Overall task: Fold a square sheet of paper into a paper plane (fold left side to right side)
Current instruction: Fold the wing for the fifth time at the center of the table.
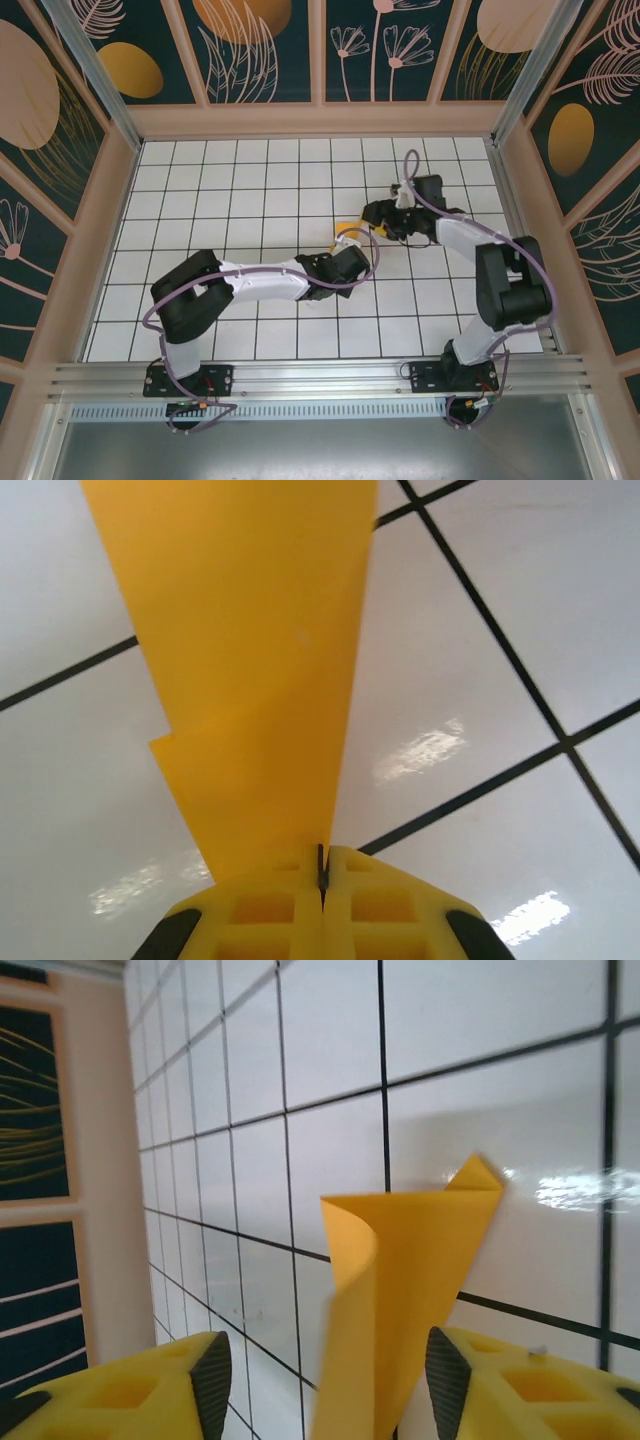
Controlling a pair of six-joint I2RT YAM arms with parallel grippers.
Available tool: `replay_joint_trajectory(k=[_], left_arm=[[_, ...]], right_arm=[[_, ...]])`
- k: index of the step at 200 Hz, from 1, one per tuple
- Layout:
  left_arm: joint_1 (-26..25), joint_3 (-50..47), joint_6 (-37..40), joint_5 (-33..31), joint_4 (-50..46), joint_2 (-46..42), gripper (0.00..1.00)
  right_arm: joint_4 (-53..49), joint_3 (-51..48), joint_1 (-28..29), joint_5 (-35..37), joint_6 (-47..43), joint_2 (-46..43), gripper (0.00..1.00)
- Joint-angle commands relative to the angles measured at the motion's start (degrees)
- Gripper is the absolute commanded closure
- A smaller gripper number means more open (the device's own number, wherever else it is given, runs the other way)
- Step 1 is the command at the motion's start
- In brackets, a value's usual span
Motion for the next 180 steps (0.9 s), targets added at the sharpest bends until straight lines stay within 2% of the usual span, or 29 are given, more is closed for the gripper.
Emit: replay_joint_trajectory(k=[1,35,75,180], left_arm=[[1.83,-0.39,0.56,7.37,3.57,-2.95,1.00],[5.56,-2.89,-0.33,17.72,8.46,-4.41,1.00],[8.70,-4.66,-1.52,27.01,13.31,-3.86,1.00],[14.54,-4.96,-4.69,43.03,22.36,2.95,1.00]], right_arm=[[2.23,-3.68,-2.28,1.64,-1.35,-5.05,0.38],[2.24,-7.96,-3.10,2.31,-4.42,-8.58,0.37],[5.99,-15.36,-3.02,3.19,-4.85,-12.79,0.37],[14.92,-25.76,-1.98,3.16,-4.20,-14.69,0.37]])
